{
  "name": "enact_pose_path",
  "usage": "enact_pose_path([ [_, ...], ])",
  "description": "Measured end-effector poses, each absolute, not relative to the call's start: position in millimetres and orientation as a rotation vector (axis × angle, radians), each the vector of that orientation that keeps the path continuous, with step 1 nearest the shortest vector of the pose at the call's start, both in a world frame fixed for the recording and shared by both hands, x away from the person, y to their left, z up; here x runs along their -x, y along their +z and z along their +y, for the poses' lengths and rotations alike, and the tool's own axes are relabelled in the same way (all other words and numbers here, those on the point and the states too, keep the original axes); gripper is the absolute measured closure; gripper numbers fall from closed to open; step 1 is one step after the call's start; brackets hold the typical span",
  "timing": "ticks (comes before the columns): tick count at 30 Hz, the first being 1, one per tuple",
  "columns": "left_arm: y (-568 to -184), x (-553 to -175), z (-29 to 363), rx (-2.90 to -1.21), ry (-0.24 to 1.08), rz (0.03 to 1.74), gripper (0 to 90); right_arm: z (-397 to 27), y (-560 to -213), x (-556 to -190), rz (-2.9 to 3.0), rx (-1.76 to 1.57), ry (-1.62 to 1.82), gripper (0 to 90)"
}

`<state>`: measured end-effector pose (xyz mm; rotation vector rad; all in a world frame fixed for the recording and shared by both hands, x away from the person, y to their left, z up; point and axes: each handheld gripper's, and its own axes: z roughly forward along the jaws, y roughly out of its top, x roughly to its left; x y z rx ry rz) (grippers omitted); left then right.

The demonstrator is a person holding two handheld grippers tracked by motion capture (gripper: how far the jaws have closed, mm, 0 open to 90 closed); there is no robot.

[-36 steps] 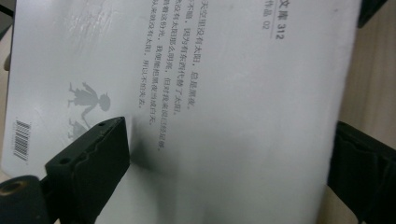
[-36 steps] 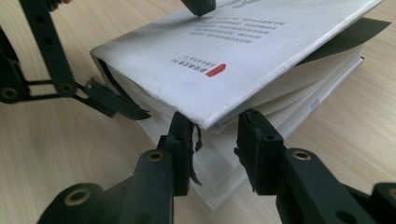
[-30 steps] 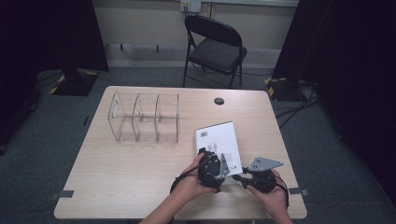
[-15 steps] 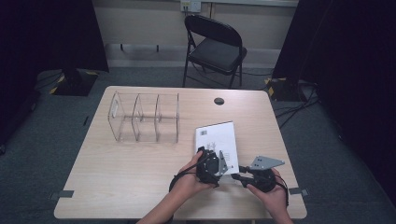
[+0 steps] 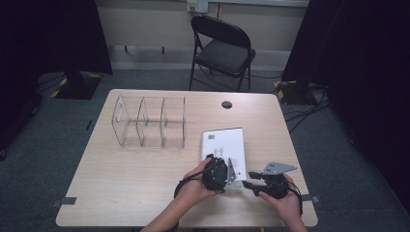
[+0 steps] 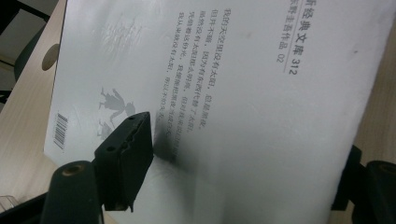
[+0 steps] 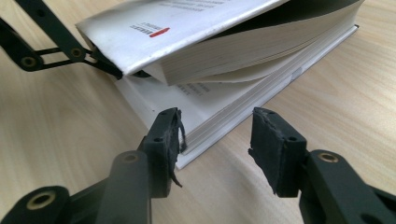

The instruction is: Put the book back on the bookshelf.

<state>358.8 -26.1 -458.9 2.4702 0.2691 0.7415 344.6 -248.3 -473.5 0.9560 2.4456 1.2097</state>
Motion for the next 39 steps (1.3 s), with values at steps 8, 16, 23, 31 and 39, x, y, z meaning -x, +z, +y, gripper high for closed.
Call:
enact_pose_path([
  [8,-454.2,-356.6,-26.0,-2.491,0.772,0.230,33.6,-237.6,-481.5,-346.3,2.479,-0.912,1.161,45.5],
  [16,-454.9,-355.2,-24.1,-2.492,0.799,0.210,34.9,-244.6,-485.2,-345.5,2.473,-0.919,1.160,42.8],
  [23,-461.8,-346.1,-28.0,-2.465,0.896,0.167,41.0,-246.1,-490.0,-345.3,2.485,-0.923,1.124,39.7],
  [31,-461.7,-346.1,-27.0,-2.480,0.897,0.163,40.2,-236.1,-483.6,-356.2,2.455,-0.969,1.113,39.6],
  [39,-465.1,-347.9,-27.3,-2.481,0.881,0.134,37.4,-229.3,-478.9,-358.0,2.441,-0.933,1.175,40.4],
])
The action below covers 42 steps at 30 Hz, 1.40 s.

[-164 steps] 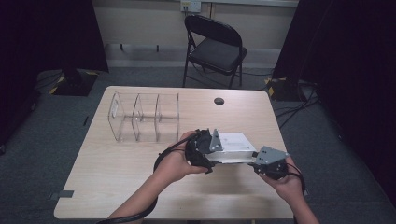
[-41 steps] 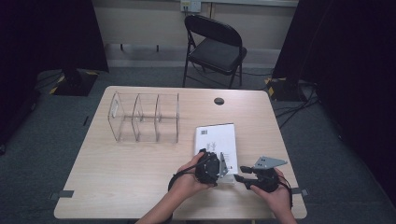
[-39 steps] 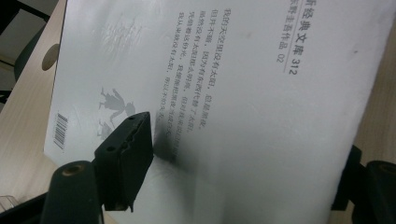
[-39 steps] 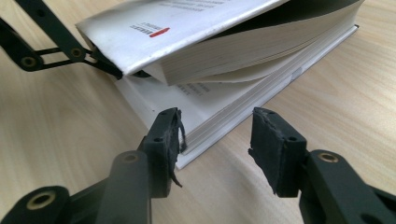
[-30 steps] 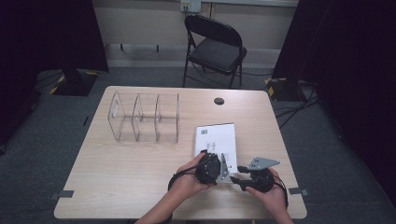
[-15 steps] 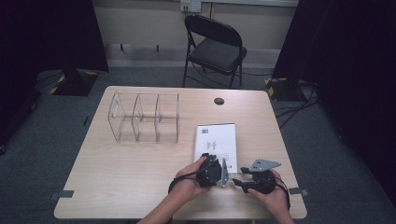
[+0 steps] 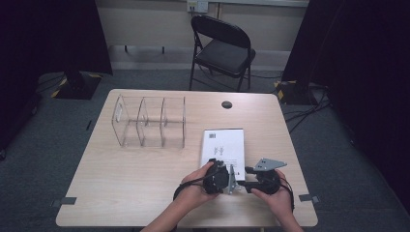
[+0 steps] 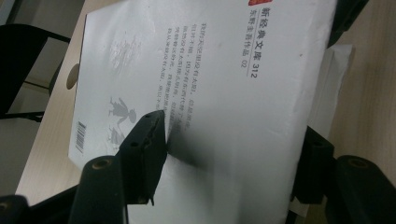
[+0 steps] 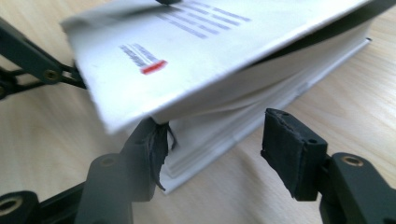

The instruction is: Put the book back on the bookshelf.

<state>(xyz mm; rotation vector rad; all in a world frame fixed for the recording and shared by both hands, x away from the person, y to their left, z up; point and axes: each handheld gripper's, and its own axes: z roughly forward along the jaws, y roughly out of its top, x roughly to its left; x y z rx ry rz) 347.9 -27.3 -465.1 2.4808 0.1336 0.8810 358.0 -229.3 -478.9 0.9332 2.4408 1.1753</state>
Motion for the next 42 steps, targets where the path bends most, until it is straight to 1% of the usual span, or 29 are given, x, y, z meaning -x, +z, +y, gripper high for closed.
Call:
enact_pose_path([
  [5,-466.3,-351.9,-24.2,-2.442,0.845,0.156,33.0,-226.2,-474.6,-354.4,2.422,-0.875,1.158,40.7],
  [6,-467.1,-352.5,-24.5,-2.438,0.839,0.169,31.6,-225.9,-474.1,-354.0,2.420,-0.879,1.152,40.7],
  [7,-468.3,-353.9,-25.0,-2.434,0.838,0.167,26.9,-225.7,-474.5,-354.0,2.419,-0.877,1.152,40.8],
  [11,-470.5,-358.9,-28.1,-2.413,0.842,0.182,23.5,-226.6,-474.4,-354.3,2.423,-0.870,1.167,41.0],
  [13,-470.6,-359.6,-29.6,-2.415,0.852,0.159,26.2,-228.7,-475.3,-355.6,2.430,-0.870,1.174,41.0],
  [14,-471.2,-358.2,-30.5,-2.415,0.859,0.150,26.2,-228.7,-475.3,-355.6,2.430,-0.870,1.174,41.0],
  [16,-470.1,-353.6,-33.2,-2.438,0.921,0.089,34.1,-230.1,-477.0,-356.7,2.431,-0.881,1.186,41.2],
  [17,-468.5,-352.3,-33.5,-2.468,0.934,0.077,36.7,-231.2,-477.4,-357.0,2.435,-0.888,1.199,41.0],
  [18,-468.8,-352.2,-34.2,-2.446,0.921,0.096,37.9,-233.9,-478.2,-357.4,2.436,-0.899,1.222,40.2],
  [23,-468.3,-353.0,-33.2,-2.448,0.912,0.088,37.3,-248.3,-479.2,-356.4,2.420,-0.934,1.238,39.1],
  [27,-466.2,-354.1,-32.0,-2.456,0.905,0.080,37.5,-264.5,-486.6,-353.1,2.438,-0.965,1.194,38.4],
  [31,-463.0,-354.7,-31.1,-2.441,0.868,0.125,39.3,-270.4,-490.2,-352.6,2.444,-0.990,1.194,37.7],
  [33,-459.9,-355.5,-30.1,-2.448,0.867,0.113,39.8,-270.7,-490.4,-352.5,2.441,-0.991,1.192,37.6],
  [34,-458.3,-355.2,-29.7,-2.446,0.855,0.130,41.4,-270.2,-491.1,-352.0,2.448,-0.986,1.194,37.4],
  [37,-451.1,-356.1,-28.4,-2.455,0.840,0.150,42.4,-268.8,-492.1,-351.4,2.460,-0.965,1.171,36.7],
  [42,-439.8,-357.9,-29.5,-2.510,0.817,0.167,44.8,-265.0,-494.3,-350.9,2.499,-0.903,1.122,35.1],
])
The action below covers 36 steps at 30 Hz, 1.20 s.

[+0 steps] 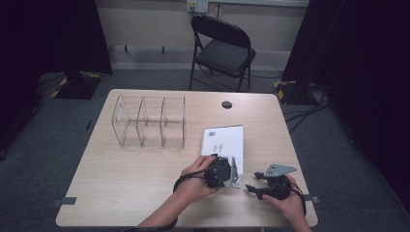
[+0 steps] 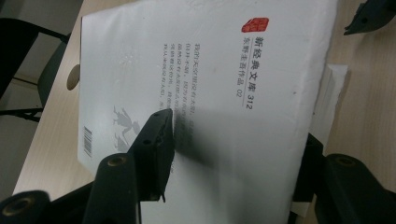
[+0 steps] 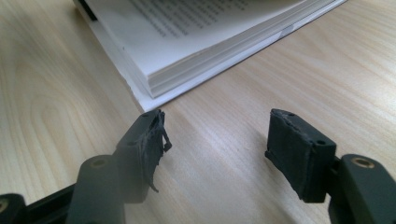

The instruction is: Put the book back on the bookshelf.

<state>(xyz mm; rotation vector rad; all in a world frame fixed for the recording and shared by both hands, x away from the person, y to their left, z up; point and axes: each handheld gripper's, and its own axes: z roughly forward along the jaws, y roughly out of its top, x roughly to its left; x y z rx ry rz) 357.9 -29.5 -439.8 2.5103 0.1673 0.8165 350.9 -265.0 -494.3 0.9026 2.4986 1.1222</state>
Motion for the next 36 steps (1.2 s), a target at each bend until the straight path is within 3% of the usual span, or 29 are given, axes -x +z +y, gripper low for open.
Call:
enact_pose_path([
  [17,-409.2,-363.9,-39.6,-2.613,0.728,0.230,47.1,-248.4,-495.4,-352.9,2.467,-0.827,1.050,28.5],
  [36,-389.1,-370.6,-43.1,-2.649,0.676,0.291,49.7,-240.3,-496.6,-352.0,2.437,-0.783,1.051,29.3],
])
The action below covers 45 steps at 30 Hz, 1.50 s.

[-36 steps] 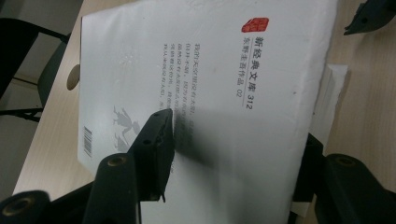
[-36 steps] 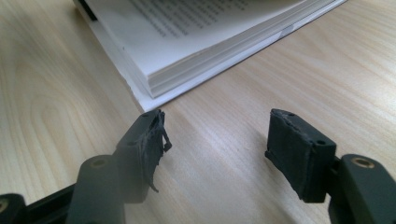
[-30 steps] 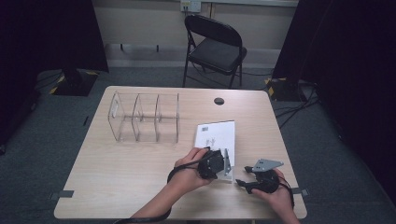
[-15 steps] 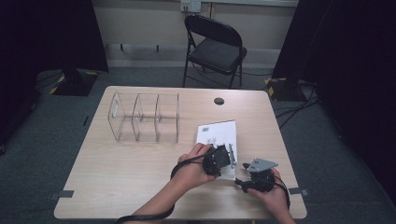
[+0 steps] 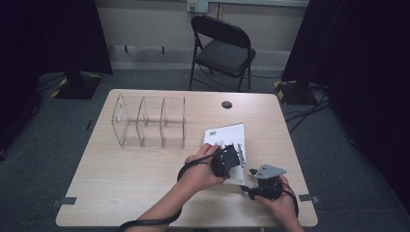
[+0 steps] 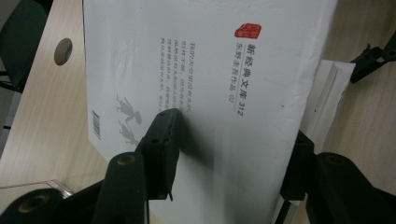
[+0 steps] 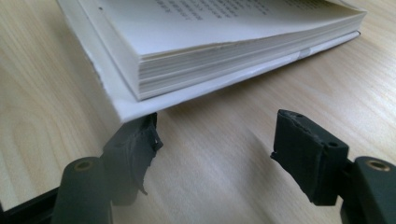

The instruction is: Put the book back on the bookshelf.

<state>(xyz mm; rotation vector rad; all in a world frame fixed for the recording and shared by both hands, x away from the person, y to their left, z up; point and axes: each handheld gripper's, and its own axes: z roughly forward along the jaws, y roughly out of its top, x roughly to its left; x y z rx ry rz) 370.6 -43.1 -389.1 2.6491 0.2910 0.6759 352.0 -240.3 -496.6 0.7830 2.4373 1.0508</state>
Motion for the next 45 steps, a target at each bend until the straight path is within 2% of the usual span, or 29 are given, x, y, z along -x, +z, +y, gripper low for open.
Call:
enact_pose_path([
  [11,-384.0,-367.2,-45.9,-2.657,0.639,0.299,49.9,-228.4,-492.2,-352.3,2.436,-0.708,1.016,33.1],
  [45,-371.0,-372.0,-57.8,-2.727,0.580,0.300,50.1,-218.2,-475.0,-347.8,2.349,-0.520,0.947,30.4],
])
